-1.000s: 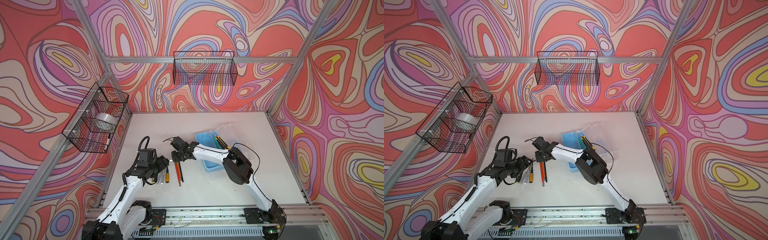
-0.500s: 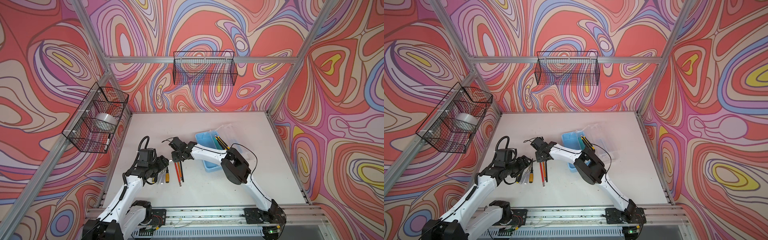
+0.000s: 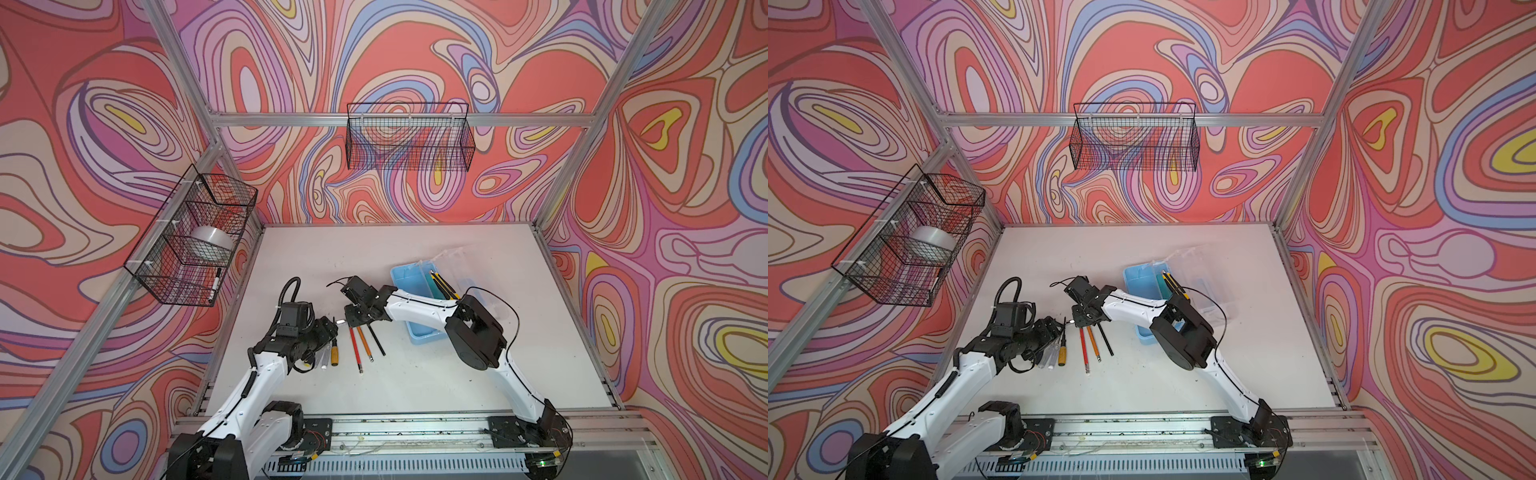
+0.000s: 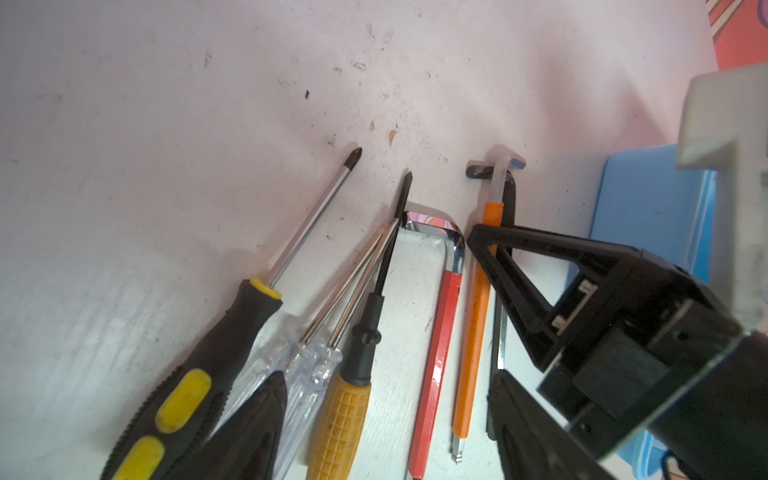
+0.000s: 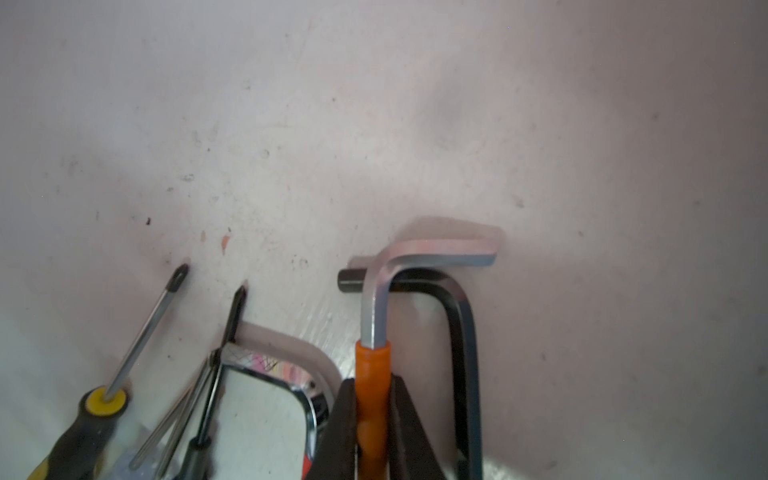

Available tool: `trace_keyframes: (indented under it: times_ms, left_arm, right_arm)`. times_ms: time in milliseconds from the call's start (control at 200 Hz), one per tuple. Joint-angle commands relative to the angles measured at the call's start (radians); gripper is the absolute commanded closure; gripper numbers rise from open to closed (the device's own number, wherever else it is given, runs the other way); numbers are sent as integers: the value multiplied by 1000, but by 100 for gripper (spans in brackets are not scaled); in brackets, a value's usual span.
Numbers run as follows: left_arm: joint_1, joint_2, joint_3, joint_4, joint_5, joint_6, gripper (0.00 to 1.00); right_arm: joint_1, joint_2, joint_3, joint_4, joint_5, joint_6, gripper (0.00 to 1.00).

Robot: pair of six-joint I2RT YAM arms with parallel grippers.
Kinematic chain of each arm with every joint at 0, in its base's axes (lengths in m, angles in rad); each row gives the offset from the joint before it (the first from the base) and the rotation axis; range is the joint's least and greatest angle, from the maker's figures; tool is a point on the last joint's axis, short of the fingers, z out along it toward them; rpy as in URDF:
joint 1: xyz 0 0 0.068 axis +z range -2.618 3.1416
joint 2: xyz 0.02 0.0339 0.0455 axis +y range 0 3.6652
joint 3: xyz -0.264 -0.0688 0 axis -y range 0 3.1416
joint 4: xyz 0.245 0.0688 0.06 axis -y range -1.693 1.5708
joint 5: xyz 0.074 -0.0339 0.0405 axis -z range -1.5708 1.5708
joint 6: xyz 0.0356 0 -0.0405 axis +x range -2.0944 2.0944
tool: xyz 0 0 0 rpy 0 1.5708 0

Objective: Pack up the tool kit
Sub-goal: 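Close the right gripper on the orange hex key handle and lift it, then carry the orange hex key with the right gripper over the blue box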

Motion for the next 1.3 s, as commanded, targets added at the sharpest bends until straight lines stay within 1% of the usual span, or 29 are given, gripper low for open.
trace_keyframes:
  times_ms: [0, 25, 260, 386, 481, 506, 621, 726, 926, 1031, 1092, 1297]
  left_arm:
    - [6, 5, 21, 13, -8, 12, 23]
    - [6, 6, 56, 16, -6, 11, 23]
    - [5, 48, 74, 56, 21, 6, 23]
    - [6, 69, 80, 74, 28, 12, 23]
    - [6, 83, 90, 76, 25, 18, 23]
    - [6, 85, 92, 77, 24, 19, 23]
    - [5, 94, 95, 88, 23, 20, 23]
    - [5, 107, 98, 97, 26, 22, 23]
    - [5, 114, 99, 88, 20, 26, 24]
    - [6, 101, 94, 80, 6, 28, 24]
    - [5, 99, 95, 79, 5, 27, 24]
    - [5, 114, 100, 84, 15, 35, 24]
  right_arm:
    - [2, -108, -55, 34, -45, 11, 100]
    - [4, -127, -67, 36, -46, 10, 100]
    - [-21, -348, -195, 25, -37, -3, 100]
    - [-73, -488, -279, 7, -3, -7, 100]
    - [-120, -556, -313, -50, 55, -24, 100]
    - [-132, -596, -324, -61, 72, -30, 100]
    - [-197, -663, -367, -96, 126, -55, 100]
    - [-236, -670, -377, -120, 194, -96, 100]
    - [-270, -576, -378, -120, 209, -157, 100]
    - [-272, -516, -394, -95, 206, -167, 100]
    - [-276, -489, -405, -76, 173, -163, 100]
    - [-284, -403, -402, -55, 153, -160, 100]
